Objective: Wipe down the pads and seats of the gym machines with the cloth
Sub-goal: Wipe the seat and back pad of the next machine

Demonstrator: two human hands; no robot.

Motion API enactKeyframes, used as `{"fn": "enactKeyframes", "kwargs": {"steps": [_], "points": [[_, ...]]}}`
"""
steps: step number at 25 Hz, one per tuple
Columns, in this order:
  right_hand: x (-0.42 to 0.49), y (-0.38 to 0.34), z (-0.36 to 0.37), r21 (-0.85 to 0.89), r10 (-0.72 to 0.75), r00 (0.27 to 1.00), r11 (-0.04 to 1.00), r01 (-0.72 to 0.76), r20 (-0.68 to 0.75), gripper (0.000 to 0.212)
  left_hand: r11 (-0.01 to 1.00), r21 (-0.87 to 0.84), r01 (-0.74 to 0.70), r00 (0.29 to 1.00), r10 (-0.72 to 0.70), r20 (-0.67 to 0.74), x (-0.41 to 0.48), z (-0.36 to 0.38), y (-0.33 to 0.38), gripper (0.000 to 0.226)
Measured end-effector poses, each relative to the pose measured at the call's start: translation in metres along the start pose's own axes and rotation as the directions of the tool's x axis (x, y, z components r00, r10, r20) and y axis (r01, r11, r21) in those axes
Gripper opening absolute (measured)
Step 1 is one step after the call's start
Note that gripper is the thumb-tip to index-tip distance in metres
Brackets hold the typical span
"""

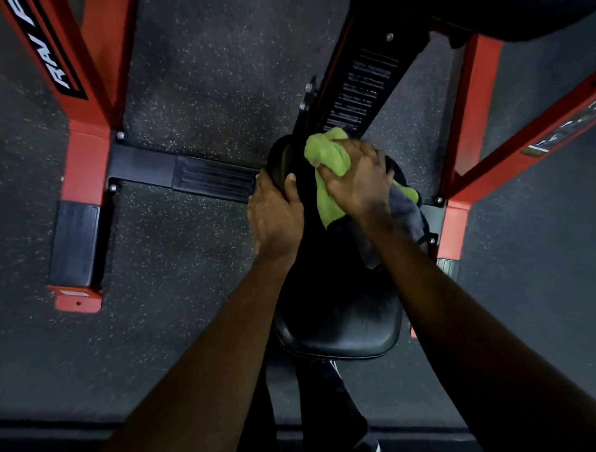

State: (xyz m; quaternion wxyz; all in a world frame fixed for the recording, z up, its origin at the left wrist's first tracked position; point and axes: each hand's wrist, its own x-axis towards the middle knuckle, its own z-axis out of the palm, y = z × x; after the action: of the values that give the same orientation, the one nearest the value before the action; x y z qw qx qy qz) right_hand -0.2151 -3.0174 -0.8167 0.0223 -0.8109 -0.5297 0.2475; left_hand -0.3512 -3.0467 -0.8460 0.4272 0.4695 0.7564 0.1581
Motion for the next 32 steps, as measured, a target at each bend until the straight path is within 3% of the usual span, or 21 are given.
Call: {"fn": "enactKeyframes", "kwargs": {"steps": [3, 6, 11, 17, 23, 27, 32], "points": [[-0.038, 0.013, -0.003, -0.038, -0.096, 0.994, 0.994, 0.098, 0.061, 0.056, 1.0, 0.004, 0.005, 1.0, -0.005, -0.007, -0.001, -0.002, 0.001, 0.063], [-0.011, 0.002, -0.004, -0.027, -0.121, 0.988, 0.992, 0.125, 0.097, 0.054, 0.999, 0.032, 0.005, 1.0, -0.004, -0.028, -0.004, -0.002, 0.007, 0.064], [0.044, -0.021, -0.005, 0.014, -0.173, 0.97, 0.985, 0.173, 0.17, 0.06, 0.985, 0.082, -0.153, 0.987, 0.156, -0.026, -0.003, -0.002, 0.001, 0.057], [0.038, 0.052, -0.016, 0.044, 0.101, 0.994, 0.994, -0.102, 0.031, 0.07, 0.978, 0.139, -0.153, 0.988, 0.155, -0.003, -0.003, -0.003, 0.004, 0.054], [0.055, 0.0, -0.008, -0.033, -0.129, 0.982, 0.99, 0.134, 0.136, 0.056, 0.975, 0.152, -0.162, 0.986, 0.166, -0.016, -0.005, -0.002, 0.002, 0.054], [0.057, 0.049, -0.029, 0.142, -0.021, 0.987, 0.99, -0.001, 0.157, 0.063, 0.963, 0.199, -0.183, 0.982, 0.19, -0.016, -0.006, -0.001, 0.004, 0.054], [0.045, 0.068, -0.019, 0.105, 0.014, 1.0, 0.994, -0.017, 0.024, 0.061, 0.932, 0.259, -0.255, 0.964, 0.265, -0.003, 0.0, 0.001, 0.0, 0.053]]}}
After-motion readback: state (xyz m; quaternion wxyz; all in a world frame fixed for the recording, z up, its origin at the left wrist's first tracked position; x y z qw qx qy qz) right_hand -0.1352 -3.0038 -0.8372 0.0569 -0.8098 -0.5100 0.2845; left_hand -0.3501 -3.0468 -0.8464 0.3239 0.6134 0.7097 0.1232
